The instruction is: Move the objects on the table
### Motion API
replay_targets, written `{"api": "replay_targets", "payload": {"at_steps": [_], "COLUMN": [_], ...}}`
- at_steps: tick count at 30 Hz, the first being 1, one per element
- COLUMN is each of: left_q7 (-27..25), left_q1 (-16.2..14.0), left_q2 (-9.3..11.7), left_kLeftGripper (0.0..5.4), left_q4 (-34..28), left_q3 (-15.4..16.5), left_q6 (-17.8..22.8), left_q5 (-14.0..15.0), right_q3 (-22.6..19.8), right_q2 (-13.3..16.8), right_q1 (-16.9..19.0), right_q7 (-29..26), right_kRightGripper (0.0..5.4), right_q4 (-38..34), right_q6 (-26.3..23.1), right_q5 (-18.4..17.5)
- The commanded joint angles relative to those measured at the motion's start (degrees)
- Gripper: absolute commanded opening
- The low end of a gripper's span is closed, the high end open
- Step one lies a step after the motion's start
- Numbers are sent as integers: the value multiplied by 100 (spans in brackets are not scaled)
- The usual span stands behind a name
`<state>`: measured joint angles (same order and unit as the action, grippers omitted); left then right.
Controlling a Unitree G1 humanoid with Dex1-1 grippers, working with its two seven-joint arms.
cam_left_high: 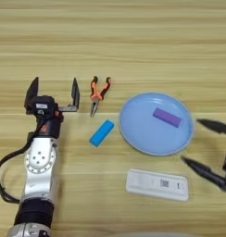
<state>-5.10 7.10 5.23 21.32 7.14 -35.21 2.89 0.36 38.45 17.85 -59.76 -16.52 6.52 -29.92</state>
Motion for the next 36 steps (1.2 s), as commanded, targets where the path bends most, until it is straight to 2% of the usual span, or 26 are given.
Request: {"api": "replay_targets", "payload": {"at_steps": [1, 7, 12, 17, 21, 30, 36], "left_q7": [68, 93, 102, 121, 143, 185, 216], "left_q1": [33, 60, 69, 65, 66, 78, 79], "left_q2": [-24, -23, -14, -26, -35, -57, -54], "left_kLeftGripper": [539, 539, 539, 539, 539, 539, 540], "left_q4": [9, 46, 66, 68, 59, 63, 71], "left_q3": [-30, -43, -49, -65, -81, -108, -125], "left_q6": [84, 86, 82, 79, 81, 71, 62], "left_q5": [-48, -49, -46, -53, -60, -80, -101], "right_q3": [146, 424, 725, 1086, 1257, 1446, 1565], "right_q2": [347, 597, 462, 344, 187, 161, 134], "right_q1": [-21, -228, -588, -818, -961, -971, -936], "right_q7": [-494, -1024, -1062, -1012, -898, -815, -733], "right_kRightGripper": [540, 540, 540, 540, 540, 540, 477], "right_q4": [43, 310, 702, 1157, 1442, 1809, 1947], "right_q6": [-217, -362, -239, 179, 453, 847, 969], "right_q5": [135, 426, 904, 1575, 1895, 2225, 2257]}}
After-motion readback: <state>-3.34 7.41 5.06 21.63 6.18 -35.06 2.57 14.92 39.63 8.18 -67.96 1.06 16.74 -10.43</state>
